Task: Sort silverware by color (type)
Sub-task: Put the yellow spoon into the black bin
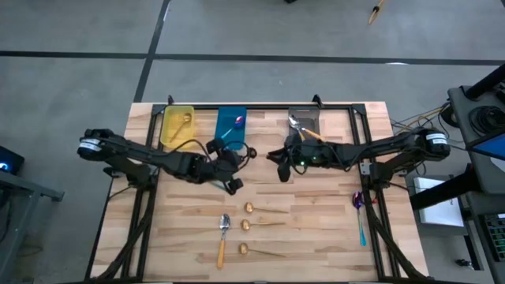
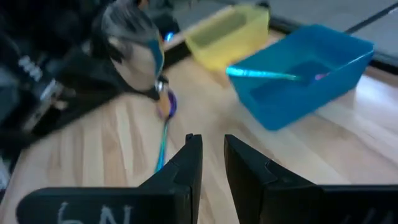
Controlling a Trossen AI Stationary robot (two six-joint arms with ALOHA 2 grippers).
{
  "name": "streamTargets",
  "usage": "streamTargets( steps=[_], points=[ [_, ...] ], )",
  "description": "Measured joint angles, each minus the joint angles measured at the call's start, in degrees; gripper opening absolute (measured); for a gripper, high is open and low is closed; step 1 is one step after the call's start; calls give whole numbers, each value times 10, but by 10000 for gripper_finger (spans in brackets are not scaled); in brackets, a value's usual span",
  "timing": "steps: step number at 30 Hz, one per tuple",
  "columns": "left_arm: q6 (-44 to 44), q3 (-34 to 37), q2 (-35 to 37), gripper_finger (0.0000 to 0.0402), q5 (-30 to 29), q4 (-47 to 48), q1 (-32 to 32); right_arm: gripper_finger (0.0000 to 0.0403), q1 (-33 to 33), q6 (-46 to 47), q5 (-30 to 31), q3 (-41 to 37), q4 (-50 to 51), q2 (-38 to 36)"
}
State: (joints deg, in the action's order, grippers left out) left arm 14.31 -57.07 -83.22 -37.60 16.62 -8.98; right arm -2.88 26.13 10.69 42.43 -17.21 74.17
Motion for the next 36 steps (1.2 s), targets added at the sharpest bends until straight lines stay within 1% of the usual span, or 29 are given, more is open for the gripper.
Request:
streamTargets(
  steps=[2, 4, 9, 14, 16, 19, 24, 29, 33, 36],
  points=[
    [39, 1, 0, 14, -10, 0, 5, 64, -1, 5, 8, -1, -34, 6],
    [76, 2, 0, 14, -20, 2, 10, 79, -3, 20, 12, 1, -42, 7],
    [134, 2, 0, 14, -24, -1, 17, 141, -12, 30, 22, 22, -61, 31],
    [144, 2, -6, 14, -24, -2, 19, 202, -11, -13, 33, 52, -109, 72],
    [145, 2, -11, 14, -25, -9, 20, 217, -11, -33, 35, 68, -110, 86],
    [149, 3, -12, 14, -24, -8, 20, 229, -12, -52, 35, 95, -111, 107],
    [151, 3, -12, 14, -25, -21, 21, 228, -12, -83, 35, 135, -108, 145],
    [151, 3, -15, 14, -25, -23, 21, 215, -12, -97, 46, 162, -108, 172],
    [148, 3, -15, 14, -25, -25, 22, 186, -11, -104, 72, 164, -109, 175],
    [147, 2, -15, 14, -25, -26, 22, 147, -11, -103, 93, 159, -109, 174]
  ],
)
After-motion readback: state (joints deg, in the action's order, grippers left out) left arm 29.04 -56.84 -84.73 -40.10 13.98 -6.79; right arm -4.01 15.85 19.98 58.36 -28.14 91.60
